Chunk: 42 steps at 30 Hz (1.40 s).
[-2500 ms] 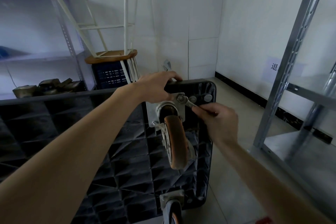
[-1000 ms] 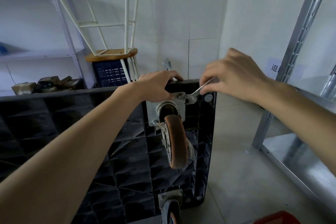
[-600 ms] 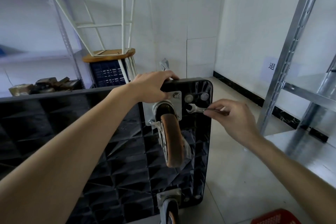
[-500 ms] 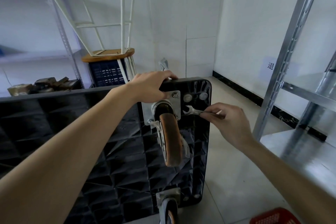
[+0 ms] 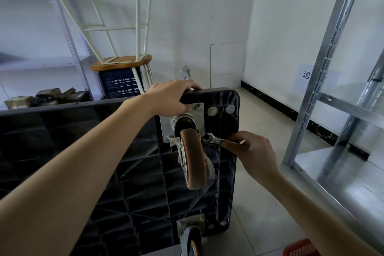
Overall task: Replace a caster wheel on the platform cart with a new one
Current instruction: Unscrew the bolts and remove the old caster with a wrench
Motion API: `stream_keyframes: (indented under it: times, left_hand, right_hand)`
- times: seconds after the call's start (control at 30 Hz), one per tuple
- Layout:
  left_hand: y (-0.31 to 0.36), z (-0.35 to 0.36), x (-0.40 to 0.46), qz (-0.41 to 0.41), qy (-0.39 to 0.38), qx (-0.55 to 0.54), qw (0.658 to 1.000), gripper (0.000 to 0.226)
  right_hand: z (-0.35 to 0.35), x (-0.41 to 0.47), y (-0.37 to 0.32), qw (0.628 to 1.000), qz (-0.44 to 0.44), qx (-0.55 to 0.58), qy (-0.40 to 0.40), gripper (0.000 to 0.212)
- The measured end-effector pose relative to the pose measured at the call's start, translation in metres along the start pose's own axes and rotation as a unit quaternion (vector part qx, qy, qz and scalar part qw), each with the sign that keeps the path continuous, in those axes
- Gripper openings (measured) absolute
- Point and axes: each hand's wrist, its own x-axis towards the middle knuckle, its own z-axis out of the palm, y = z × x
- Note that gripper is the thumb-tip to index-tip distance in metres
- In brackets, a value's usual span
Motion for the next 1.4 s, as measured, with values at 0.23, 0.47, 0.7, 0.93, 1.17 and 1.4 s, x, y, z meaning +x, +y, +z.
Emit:
stream_keyframes:
  times: [0.23, 0.47, 0.7, 0.93, 1.17, 1.4]
  left_hand:
    - [-0.002, 0.001, 0.001, -0.006, -0.006, -0.015, 1.000, 0.053]
    - [0.001, -0.001, 0.000, -0.004, -0.007, -0.007, 1.000, 0.054]
    - [0.002, -0.001, 0.000, -0.006, -0.014, -0.008, 1.000, 0.052]
    - [0.001, 0.000, 0.003, -0.006, -0.015, -0.016, 1.000, 0.051]
    - [-0.001, 0.000, 0.002, -0.006, -0.017, -0.021, 1.000, 0.051]
    - [-0.001, 0.001, 0.003, -0.012, -0.016, -0.032, 0.999, 0.051]
  right_hand:
    - [0.004, -0.006, 0.000, 1.000, 0.013, -0.003, -0.005, 0.013]
    - [0.010, -0.005, -0.003, 1.000, 0.005, -0.003, 0.006, 0.014]
    - [0.024, -0.006, -0.003, 0.999, -0.009, 0.013, 0.038, 0.018]
    - [0.041, -0.013, 0.002, 0.993, 0.043, 0.091, 0.056, 0.010]
    - [0.054, -0.019, 0.000, 0.974, 0.087, 0.193, 0.080, 0.005]
    - [0.047, -0.016, -0.001, 0.984, 0.081, 0.145, 0.067, 0.013]
